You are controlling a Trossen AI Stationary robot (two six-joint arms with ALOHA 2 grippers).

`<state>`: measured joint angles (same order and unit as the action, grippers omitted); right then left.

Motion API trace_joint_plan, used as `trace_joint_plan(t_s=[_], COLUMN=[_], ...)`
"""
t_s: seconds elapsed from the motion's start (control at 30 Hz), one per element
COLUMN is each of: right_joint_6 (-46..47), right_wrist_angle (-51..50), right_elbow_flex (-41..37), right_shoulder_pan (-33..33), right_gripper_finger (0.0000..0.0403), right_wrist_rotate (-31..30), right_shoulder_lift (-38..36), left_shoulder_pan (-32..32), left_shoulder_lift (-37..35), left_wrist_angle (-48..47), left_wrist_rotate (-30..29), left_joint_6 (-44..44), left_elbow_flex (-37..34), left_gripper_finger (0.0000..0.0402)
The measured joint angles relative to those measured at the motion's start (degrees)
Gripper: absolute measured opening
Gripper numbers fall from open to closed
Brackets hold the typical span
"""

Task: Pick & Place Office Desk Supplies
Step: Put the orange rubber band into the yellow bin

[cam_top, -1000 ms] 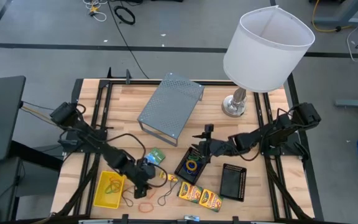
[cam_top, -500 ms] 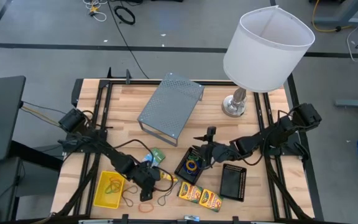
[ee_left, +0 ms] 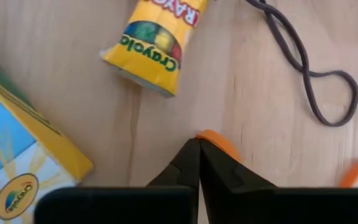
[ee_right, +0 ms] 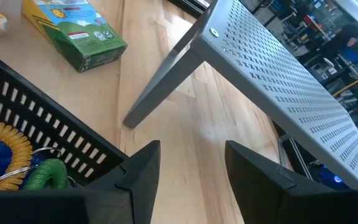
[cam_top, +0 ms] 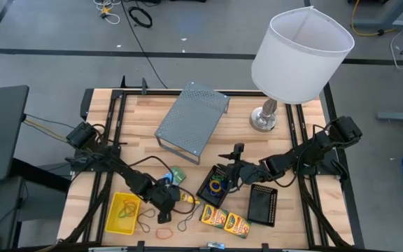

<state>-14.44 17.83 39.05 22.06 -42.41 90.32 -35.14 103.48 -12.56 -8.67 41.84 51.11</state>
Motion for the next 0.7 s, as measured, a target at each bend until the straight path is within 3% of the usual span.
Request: trace_joint_plan(t_s=[0.37,0.7], right_joint_6=[0.02,0.13], right_wrist_angle=[0.04,0.74], right_elbow_flex=[0.0,0.0], right_shoulder_pan=[0.0,-0.04], right_gripper_finger=[0.0188,0.0188], right_wrist_rotate=[0.02,0.07], right_shoulder_lift=[-0.01,0.01], left_shoulder_pan=[-1.14,-2.4], left_shoulder_lift=[-5.47,-9.73], left_wrist_angle=[-0.84,-1.2], left_wrist_rotate=[1.42,-1.48], left_joint_6=[-1.42,-0.62], left_elbow_flex=[-0.26,-0.17], left_gripper_finger=[0.0002,0.0003])
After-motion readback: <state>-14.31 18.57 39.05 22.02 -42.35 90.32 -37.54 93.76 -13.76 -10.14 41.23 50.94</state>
